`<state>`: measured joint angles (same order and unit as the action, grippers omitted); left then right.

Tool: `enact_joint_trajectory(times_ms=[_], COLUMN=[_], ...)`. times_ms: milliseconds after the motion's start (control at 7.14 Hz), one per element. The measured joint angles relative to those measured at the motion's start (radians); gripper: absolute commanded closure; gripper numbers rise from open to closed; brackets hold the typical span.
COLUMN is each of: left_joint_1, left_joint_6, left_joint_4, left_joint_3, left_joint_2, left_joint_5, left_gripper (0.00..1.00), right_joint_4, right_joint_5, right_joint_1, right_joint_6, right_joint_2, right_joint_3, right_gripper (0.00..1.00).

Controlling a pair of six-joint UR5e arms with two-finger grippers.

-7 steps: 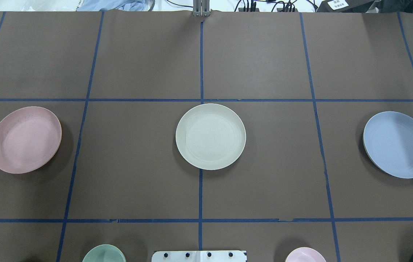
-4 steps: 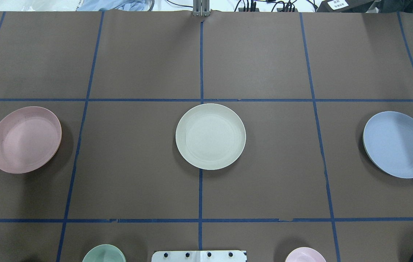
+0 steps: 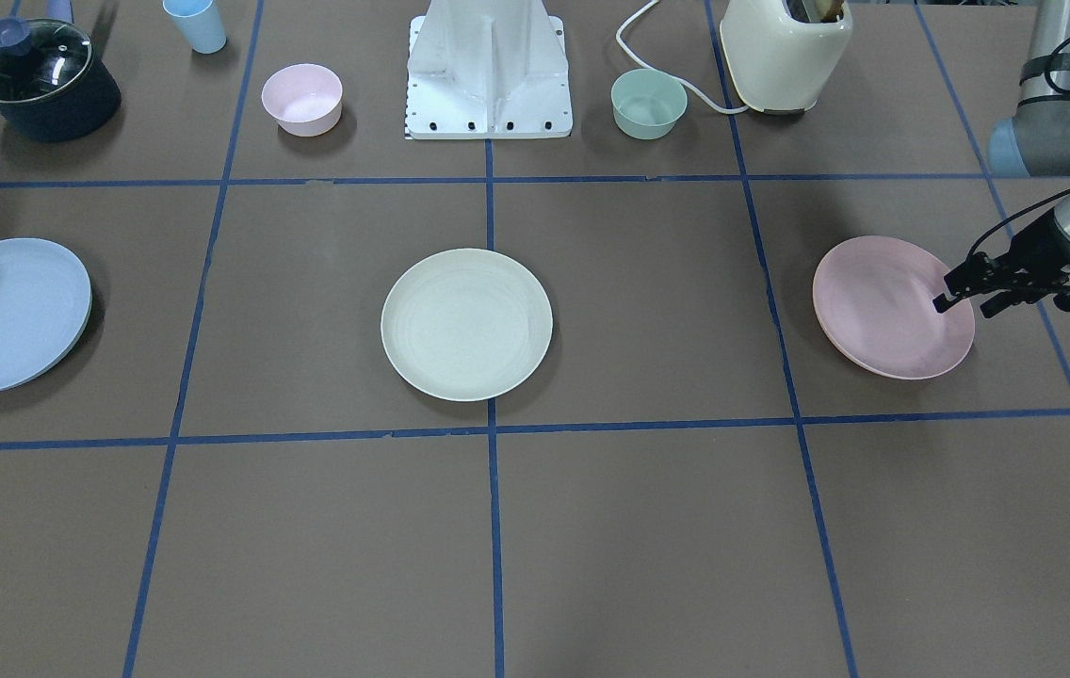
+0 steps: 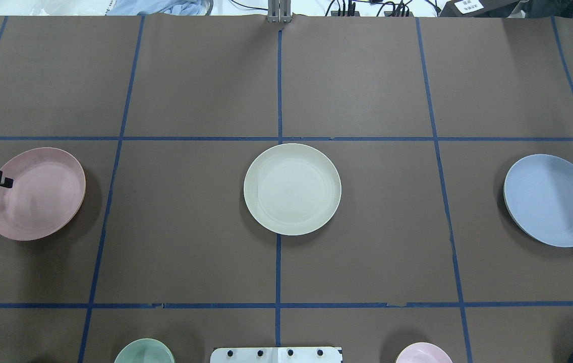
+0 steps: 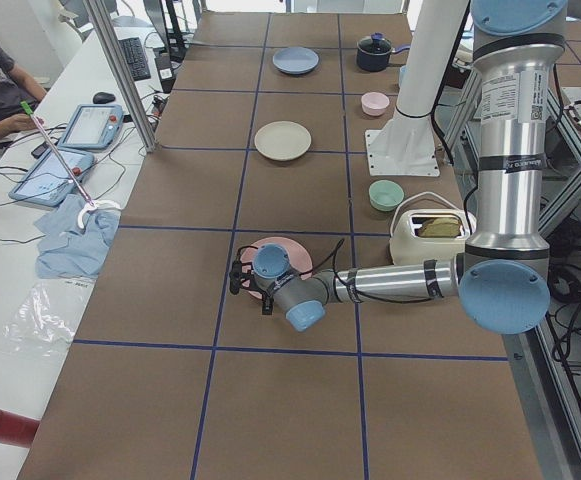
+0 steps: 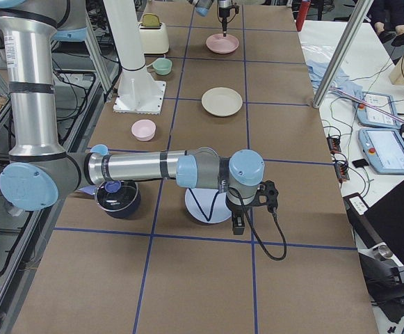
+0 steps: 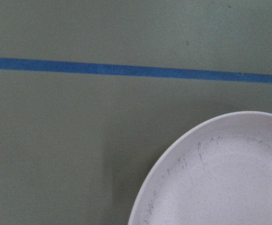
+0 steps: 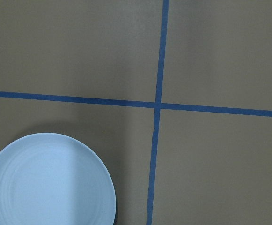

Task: Stack three plates with pink and blue
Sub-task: 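Lower the left gripper to the pink plate's rim and grasp it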

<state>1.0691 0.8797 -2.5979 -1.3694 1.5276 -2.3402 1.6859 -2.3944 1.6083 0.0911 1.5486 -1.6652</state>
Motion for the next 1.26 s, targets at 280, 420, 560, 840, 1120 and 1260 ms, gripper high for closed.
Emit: enact_joint_trajectory(times_ms=[280,420,560,840,1120,1260], left_joint_1=[-0.006,-0.008,-0.012,-0.015,0.017,0.052], left_joint_6=[0.001,-0.001,-0.002,-0.004,-0.003,-0.002], left_joint_4=[-0.001,-0.001,-0.001,0.001,0.043,0.073], left_joint_3=[0.003,0.004,0.003,-0.016,-0.07,-0.087], left_joint_2=[-0.001,-0.001,-0.001,-0.009,-0.008,-0.001], left_joint_5=[0.002,0.002,0.002,-0.001,-0.065,-0.115], left_gripper=[1.0,1.0,1.0,1.0,1.0,1.0], right_joint_4=[0.0,0.0,0.0,0.0,-0.001,-0.001], right_joint_5=[0.0,0.0,0.001,0.0,0.0,0.0], right_joint_1=[-0.002,-0.002,-0.002,-0.003,-0.004,-0.007], right_joint_6=[0.0,-0.001,-0.001,-0.021,-0.044,-0.046], right_joint_2=[-0.001,-0.002,-0.002,-0.002,-0.002,-0.002], right_joint_3=[-0.001,-0.002,-0.003,-0.005,-0.006,-0.006], right_gripper=[0.0,0.0,0.0,0.0,0.0,0.0])
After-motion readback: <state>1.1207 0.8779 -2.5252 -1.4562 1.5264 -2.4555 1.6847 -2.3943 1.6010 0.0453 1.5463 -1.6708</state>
